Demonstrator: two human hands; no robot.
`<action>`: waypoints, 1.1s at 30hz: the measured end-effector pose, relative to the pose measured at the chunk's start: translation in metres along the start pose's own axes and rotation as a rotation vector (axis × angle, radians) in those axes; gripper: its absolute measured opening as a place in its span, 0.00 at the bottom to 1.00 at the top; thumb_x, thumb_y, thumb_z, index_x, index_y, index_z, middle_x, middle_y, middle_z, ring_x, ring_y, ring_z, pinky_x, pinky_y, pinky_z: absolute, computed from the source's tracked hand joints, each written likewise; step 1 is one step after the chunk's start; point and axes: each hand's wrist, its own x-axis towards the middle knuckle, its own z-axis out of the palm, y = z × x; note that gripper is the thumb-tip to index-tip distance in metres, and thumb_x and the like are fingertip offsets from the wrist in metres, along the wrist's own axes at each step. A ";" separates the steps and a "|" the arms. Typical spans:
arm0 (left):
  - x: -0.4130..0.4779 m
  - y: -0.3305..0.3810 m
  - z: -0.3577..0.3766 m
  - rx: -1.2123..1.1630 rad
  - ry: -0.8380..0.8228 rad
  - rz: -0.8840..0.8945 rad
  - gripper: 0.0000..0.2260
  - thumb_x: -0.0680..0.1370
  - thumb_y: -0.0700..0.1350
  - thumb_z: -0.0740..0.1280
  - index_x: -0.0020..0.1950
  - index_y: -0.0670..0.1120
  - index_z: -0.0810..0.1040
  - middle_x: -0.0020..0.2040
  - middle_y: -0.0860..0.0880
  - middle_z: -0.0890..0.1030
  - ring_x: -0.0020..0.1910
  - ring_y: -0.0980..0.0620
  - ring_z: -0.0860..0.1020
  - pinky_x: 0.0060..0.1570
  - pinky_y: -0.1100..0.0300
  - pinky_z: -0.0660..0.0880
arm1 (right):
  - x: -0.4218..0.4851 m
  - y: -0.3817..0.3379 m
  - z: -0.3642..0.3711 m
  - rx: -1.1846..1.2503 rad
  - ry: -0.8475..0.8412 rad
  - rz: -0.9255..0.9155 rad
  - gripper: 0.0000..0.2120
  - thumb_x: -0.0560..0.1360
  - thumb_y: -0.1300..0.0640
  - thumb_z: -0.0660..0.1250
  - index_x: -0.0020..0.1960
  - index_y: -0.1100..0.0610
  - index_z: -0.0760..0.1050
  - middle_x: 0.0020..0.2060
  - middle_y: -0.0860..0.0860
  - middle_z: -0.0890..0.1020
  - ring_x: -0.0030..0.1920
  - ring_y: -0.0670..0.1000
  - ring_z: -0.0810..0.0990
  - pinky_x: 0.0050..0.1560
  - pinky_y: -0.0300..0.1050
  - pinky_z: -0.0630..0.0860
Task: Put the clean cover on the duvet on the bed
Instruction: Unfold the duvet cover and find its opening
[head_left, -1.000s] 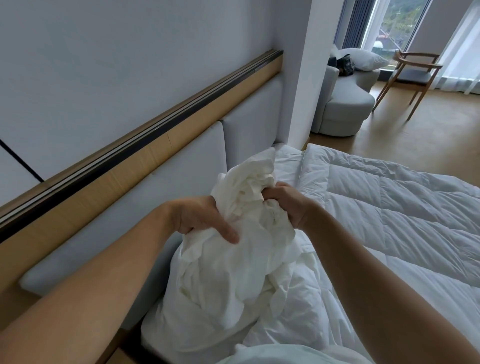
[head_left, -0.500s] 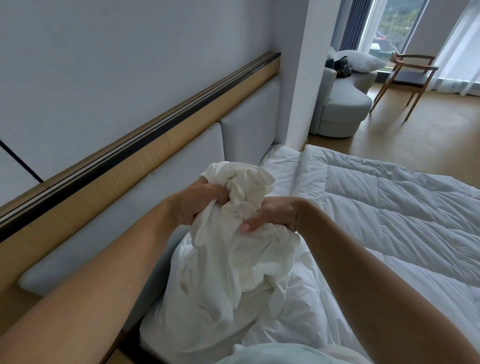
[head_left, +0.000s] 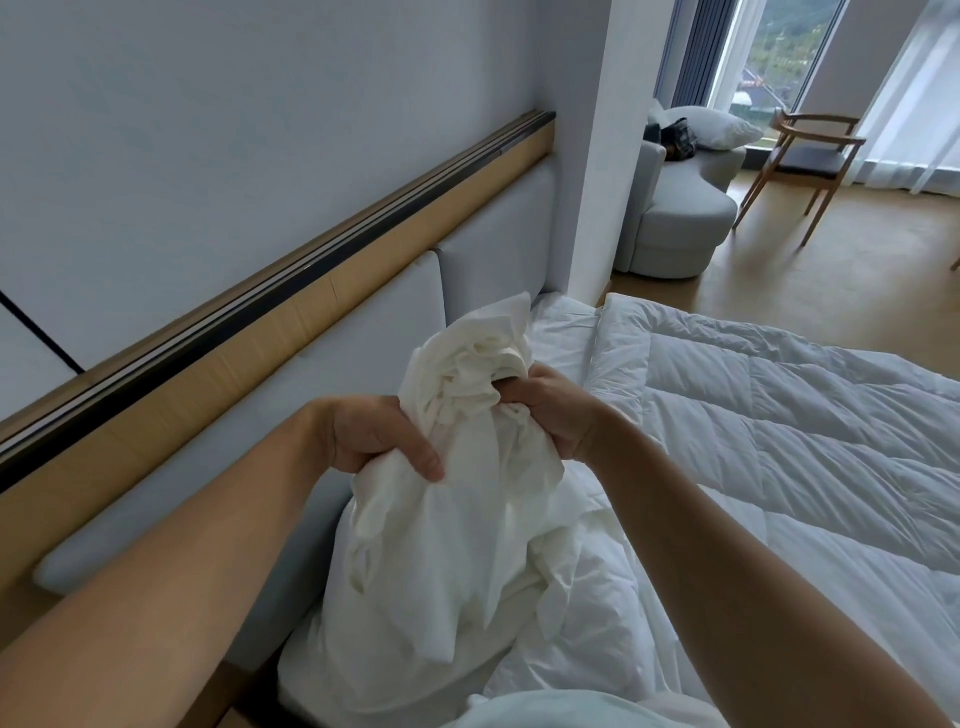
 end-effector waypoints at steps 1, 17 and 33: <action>-0.001 -0.001 0.000 -0.001 -0.017 0.001 0.20 0.63 0.38 0.80 0.53 0.51 0.88 0.57 0.45 0.86 0.57 0.44 0.84 0.50 0.52 0.82 | 0.001 -0.001 0.000 0.004 0.009 -0.007 0.09 0.68 0.61 0.71 0.48 0.56 0.84 0.43 0.55 0.86 0.44 0.54 0.86 0.41 0.47 0.82; 0.023 0.008 -0.010 -0.108 0.326 0.499 0.14 0.65 0.33 0.64 0.49 0.40 0.81 0.45 0.39 0.81 0.43 0.42 0.82 0.42 0.51 0.81 | -0.012 0.012 0.022 -0.245 -0.398 0.303 0.17 0.64 0.57 0.80 0.51 0.45 0.85 0.51 0.50 0.86 0.54 0.53 0.85 0.56 0.53 0.82; 0.030 0.013 -0.006 -0.177 0.470 0.544 0.12 0.72 0.41 0.65 0.49 0.49 0.86 0.49 0.42 0.84 0.51 0.41 0.83 0.50 0.47 0.80 | -0.015 0.009 0.014 -0.038 -0.214 0.255 0.27 0.62 0.57 0.79 0.60 0.60 0.80 0.53 0.59 0.84 0.54 0.61 0.83 0.59 0.62 0.79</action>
